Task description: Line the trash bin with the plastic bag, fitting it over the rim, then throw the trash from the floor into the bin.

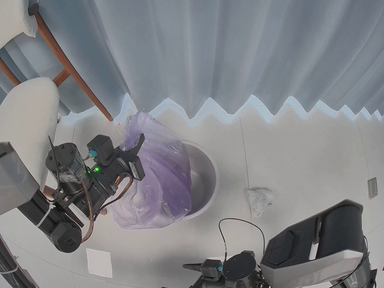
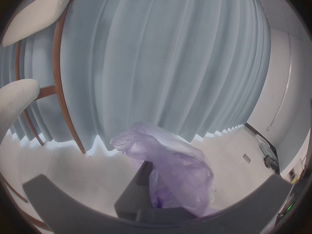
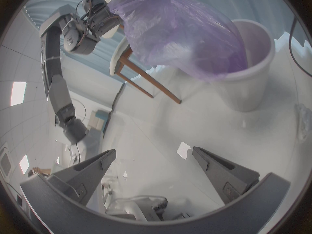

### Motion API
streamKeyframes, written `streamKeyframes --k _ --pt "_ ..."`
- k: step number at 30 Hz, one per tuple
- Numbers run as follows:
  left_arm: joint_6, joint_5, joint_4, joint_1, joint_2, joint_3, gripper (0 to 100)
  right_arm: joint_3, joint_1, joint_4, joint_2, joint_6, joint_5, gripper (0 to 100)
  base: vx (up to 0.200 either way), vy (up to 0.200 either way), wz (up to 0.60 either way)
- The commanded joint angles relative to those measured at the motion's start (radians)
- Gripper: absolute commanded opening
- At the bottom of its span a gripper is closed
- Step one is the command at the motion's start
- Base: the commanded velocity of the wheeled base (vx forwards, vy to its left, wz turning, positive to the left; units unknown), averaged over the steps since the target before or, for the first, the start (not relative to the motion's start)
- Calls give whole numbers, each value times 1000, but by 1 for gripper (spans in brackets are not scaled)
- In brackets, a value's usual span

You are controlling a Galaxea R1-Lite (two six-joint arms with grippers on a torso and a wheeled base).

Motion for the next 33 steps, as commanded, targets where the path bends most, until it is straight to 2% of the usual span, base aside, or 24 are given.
streamKeyframes --k 1,4,8,9,11,17,21,28,33 --pt "0 -1 -1 -6 -8 -2 0 -162 21 -4 44 60 -10 100 0 0 0" --pt "0 -1 -1 -7 -8 -3 0 -256 23 55 68 97 -48 100 0 0 0" --pt "0 -1 -2 -15 -13 -6 0 -357 23 91 119 100 -59 100 0 0 0" --pt "0 0 -2 -24 -16 -9 0 -397 23 94 139 100 -64 0 0 0 0" --pt "0 0 -2 -33 -22 -8 0 -492 23 98 179 100 -79 0 0 0 0" --pt "-3 -1 -1 -32 -56 -6 0 -640 6 154 194 112 -91 0 0 0 0" --pt "-3 -1 -1 -32 -65 -2 0 -784 -60 166 195 109 -142 0 0 0 0" --pt "-3 -1 -1 -32 -73 1 0 -917 -195 218 194 83 -199 0 0 0 0" --pt "-2 -1 -1 -36 -71 3 0 -989 -259 243 194 83 -203 0 0 0 0"
